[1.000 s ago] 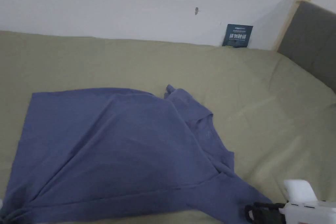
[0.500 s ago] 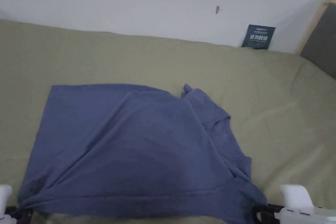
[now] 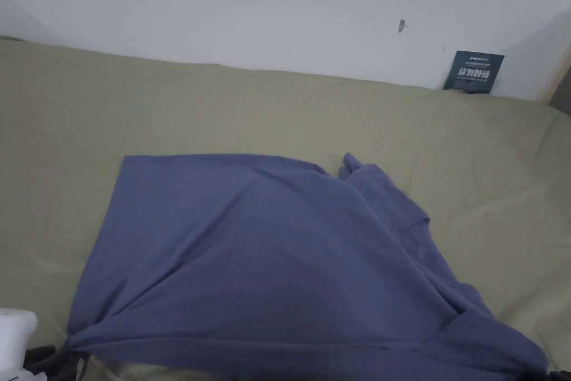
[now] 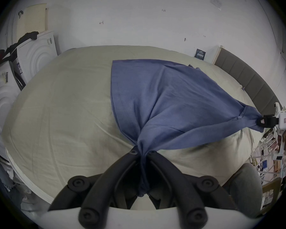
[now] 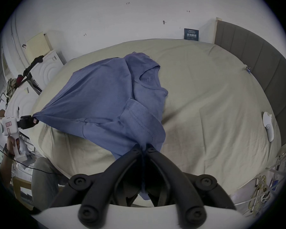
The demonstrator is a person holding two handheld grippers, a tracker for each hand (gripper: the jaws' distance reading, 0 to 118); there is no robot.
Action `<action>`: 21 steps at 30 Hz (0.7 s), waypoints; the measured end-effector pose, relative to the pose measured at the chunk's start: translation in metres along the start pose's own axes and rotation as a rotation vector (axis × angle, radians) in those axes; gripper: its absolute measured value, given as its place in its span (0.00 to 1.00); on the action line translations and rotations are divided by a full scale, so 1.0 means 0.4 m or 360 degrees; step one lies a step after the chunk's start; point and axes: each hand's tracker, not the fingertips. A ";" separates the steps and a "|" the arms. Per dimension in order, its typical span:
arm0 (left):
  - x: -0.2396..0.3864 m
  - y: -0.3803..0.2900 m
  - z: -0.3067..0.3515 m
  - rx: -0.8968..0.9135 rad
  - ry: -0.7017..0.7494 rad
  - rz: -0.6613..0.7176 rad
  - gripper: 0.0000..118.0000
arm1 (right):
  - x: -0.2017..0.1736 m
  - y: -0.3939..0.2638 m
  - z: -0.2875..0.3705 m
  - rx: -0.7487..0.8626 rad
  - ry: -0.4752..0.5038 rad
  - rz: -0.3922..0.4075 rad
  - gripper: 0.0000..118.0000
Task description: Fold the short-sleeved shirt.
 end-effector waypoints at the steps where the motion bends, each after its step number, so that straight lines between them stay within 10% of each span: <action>1: 0.000 -0.003 0.013 0.0027 0.0003 0.0009 0.00 | 0.003 0.002 0.010 0.0003 -0.0002 0.0003 0.01; 21: -0.039 0.277 -0.155 0.0015 0.0068 0.0008 0.00 | -0.036 0.319 -0.152 0.0191 -0.0045 0.0017 0.01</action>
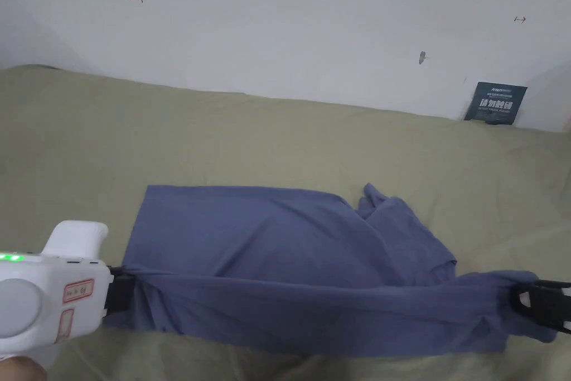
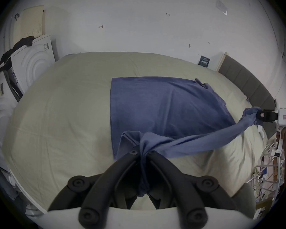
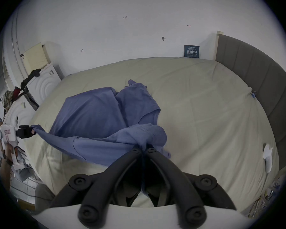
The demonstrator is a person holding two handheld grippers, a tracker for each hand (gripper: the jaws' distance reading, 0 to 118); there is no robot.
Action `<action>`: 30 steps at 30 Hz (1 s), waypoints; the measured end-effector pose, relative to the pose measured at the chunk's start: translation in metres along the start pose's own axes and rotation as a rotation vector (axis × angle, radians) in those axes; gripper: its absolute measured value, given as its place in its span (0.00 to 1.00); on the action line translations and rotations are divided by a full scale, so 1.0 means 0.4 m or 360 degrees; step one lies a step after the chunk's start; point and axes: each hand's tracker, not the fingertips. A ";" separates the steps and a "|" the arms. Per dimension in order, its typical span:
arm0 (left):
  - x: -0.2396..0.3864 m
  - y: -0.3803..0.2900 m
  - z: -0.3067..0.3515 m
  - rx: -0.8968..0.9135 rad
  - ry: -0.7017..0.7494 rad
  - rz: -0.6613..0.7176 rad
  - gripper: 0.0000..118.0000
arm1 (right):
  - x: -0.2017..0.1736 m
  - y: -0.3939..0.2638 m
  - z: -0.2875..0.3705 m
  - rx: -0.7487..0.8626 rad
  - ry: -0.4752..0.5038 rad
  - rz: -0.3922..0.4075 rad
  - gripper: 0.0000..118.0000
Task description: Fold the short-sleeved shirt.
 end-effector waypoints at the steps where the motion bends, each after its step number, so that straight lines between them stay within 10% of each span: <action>1: -0.001 0.011 -0.019 -0.0007 0.0008 0.0002 0.00 | -0.007 0.009 -0.024 -0.0001 -0.0013 0.0018 0.01; 7: -0.008 0.037 -0.115 -0.0085 0.0163 -0.0055 0.07 | -0.005 0.036 -0.120 -0.0031 -0.0066 0.0024 0.08; 8: -0.014 0.036 -0.122 -0.0089 0.0208 -0.0048 0.22 | -0.012 0.035 -0.118 -0.0003 -0.0107 0.0056 0.19; 10: -0.024 0.018 -0.104 -0.0038 0.0213 0.0018 0.82 | -0.013 0.027 -0.099 0.0064 -0.0087 0.0043 0.59; 14: -0.047 -0.005 -0.041 0.0158 0.0123 0.0161 0.87 | -0.006 0.002 -0.036 0.0248 0.0079 -0.0022 0.67; 17: -0.052 -0.036 0.023 0.0286 -0.0056 0.0131 0.86 | -0.005 -0.031 0.014 0.0320 0.0110 -0.0045 0.68; 18: -0.045 -0.047 0.047 0.0299 -0.0085 0.0109 0.70 | -0.009 -0.047 0.033 0.0317 0.0117 -0.0044 0.67; 19: -0.040 -0.058 0.060 0.0253 -0.0065 0.0093 0.29 | -0.008 -0.061 0.045 0.0304 0.0143 -0.0035 0.54; 20: -0.029 -0.085 0.061 0.0221 0.0064 0.0054 0.00 | -0.013 -0.076 0.054 0.0260 0.0218 -0.0026 0.14; 21: -0.026 -0.112 0.061 0.0319 0.0041 0.0081 0.00 | -0.020 -0.092 0.057 0.0239 0.0202 -0.0007 0.00; 30: -0.079 -0.154 -0.031 0.0055 -0.0018 0.0369 0.00 | -0.070 -0.196 0.075 0.0166 0.0207 -0.0067 0.00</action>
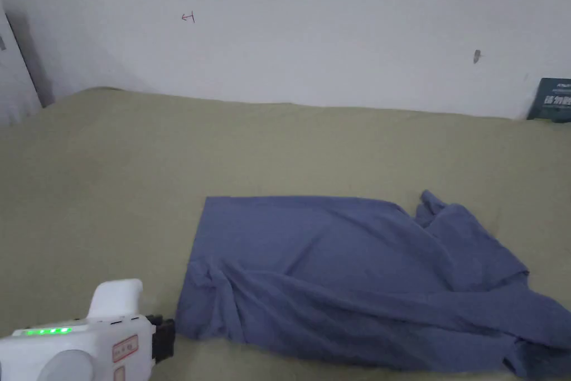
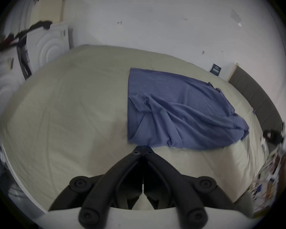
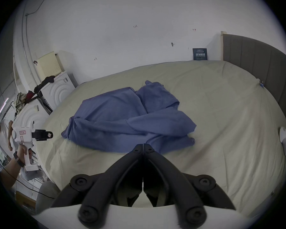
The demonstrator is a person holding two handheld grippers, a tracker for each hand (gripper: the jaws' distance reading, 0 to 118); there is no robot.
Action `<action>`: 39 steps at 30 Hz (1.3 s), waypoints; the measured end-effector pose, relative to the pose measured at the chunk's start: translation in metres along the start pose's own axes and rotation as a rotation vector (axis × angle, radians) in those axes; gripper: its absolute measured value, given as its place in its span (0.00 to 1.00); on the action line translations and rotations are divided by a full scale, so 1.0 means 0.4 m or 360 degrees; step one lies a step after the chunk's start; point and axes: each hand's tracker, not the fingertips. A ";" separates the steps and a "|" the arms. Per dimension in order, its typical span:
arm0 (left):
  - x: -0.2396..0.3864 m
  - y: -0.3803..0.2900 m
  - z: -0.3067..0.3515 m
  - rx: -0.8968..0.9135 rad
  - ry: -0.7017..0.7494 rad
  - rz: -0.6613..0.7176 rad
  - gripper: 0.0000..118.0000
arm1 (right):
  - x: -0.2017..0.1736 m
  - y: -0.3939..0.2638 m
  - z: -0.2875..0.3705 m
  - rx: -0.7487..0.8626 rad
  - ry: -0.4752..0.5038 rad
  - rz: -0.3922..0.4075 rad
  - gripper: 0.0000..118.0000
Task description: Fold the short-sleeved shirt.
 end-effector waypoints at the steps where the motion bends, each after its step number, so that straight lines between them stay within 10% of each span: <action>1: 0.000 0.006 -0.020 -0.0008 -0.0018 0.0038 0.02 | 0.073 -0.025 -0.034 -0.0019 -0.0012 -0.0002 0.00; 3: 0.020 0.018 -0.052 0.0007 0.0029 0.0061 0.47 | 0.091 -0.029 -0.047 -0.0054 0.0002 -0.0034 0.00; 5: 0.054 0.028 -0.090 -0.0029 0.0052 0.0054 0.57 | 0.077 -0.029 -0.038 -0.0035 0.0005 -0.0021 0.00; 7: 0.071 0.029 -0.118 -0.0051 0.0032 0.0040 1.00 | 0.077 -0.026 -0.040 -0.0038 0.0031 -0.0007 0.00; 16: 0.076 0.019 -0.247 -0.0105 0.0299 0.0052 1.00 | 0.026 -0.010 -0.030 -0.0025 0.0092 0.0137 0.00; 20: 0.062 0.031 -0.207 -0.0079 0.0402 -0.0018 0.57 | -0.013 -0.016 -0.045 -0.0042 0.0081 0.0151 0.00; 22: 0.011 0.049 -0.194 -0.0039 0.0077 0.0206 0.01 | 0.017 -0.011 -0.066 -0.0099 0.0014 0.0122 0.00; 29: -0.002 0.035 -0.150 -0.0042 -0.0045 0.0297 0.01 | 0.159 -0.028 -0.125 -0.0086 -0.0100 -0.0200 0.05; 32: 0.024 0.034 -0.140 -0.0066 -0.0047 0.0296 0.01 | 0.196 -0.023 -0.164 -0.0072 -0.0107 -0.0182 0.60; 39: 0.057 0.031 -0.140 -0.0121 -0.0023 0.0257 0.01 | 0.230 -0.013 -0.325 -0.0212 -0.0129 -0.0318 0.78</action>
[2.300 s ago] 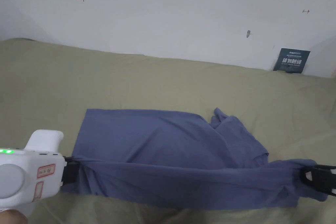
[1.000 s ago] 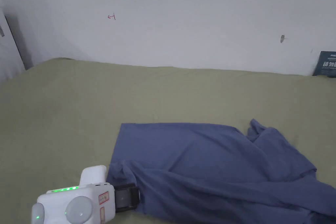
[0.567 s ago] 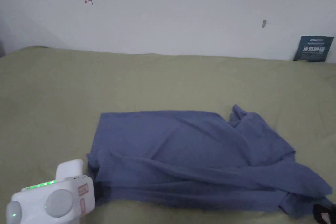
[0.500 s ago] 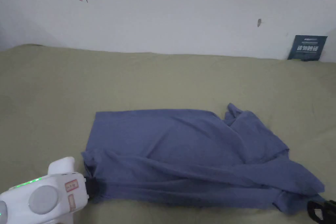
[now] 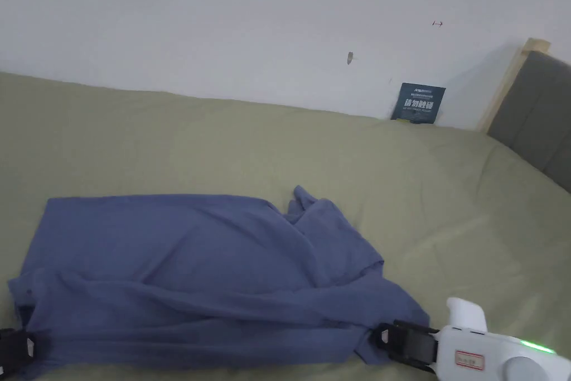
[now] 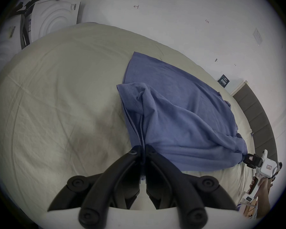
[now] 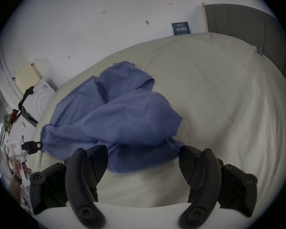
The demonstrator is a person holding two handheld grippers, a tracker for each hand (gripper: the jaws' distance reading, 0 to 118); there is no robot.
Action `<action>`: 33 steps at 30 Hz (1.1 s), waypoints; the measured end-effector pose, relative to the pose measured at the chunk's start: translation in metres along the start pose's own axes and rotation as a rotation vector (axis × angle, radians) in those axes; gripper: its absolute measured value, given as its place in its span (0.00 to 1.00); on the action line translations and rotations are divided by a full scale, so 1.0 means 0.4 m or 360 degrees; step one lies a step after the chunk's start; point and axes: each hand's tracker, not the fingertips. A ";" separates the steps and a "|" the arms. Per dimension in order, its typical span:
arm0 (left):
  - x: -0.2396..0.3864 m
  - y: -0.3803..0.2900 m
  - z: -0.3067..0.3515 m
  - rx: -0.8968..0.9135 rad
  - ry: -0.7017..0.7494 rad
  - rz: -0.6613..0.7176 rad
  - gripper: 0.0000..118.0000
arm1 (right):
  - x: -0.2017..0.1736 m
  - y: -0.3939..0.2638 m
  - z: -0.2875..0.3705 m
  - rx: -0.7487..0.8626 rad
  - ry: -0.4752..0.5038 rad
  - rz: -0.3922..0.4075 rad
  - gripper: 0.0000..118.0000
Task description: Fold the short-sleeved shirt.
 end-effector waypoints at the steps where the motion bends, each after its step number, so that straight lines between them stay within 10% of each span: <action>1: -0.007 0.010 -0.004 -0.0002 0.0001 -0.0002 0.01 | 0.001 0.001 -0.021 -0.0009 0.0037 -0.0023 0.78; 5: -0.007 0.019 -0.009 0.0000 0.0015 -0.0034 0.01 | -0.062 0.001 -0.041 0.0010 -0.0141 0.0174 0.77; 6: -0.004 0.021 -0.011 -0.0003 0.0019 -0.0039 0.01 | -0.077 0.001 -0.035 0.0035 -0.0128 0.0192 0.50; 7: -0.003 0.021 -0.010 0.0000 0.0015 -0.0041 0.01 | -0.075 0.003 -0.028 0.0081 -0.0137 0.0187 0.03; 33: -0.085 -0.176 0.334 -0.0052 -0.0157 -0.0194 0.01 | -0.045 -0.172 0.448 -0.0043 0.0072 -0.0050 0.04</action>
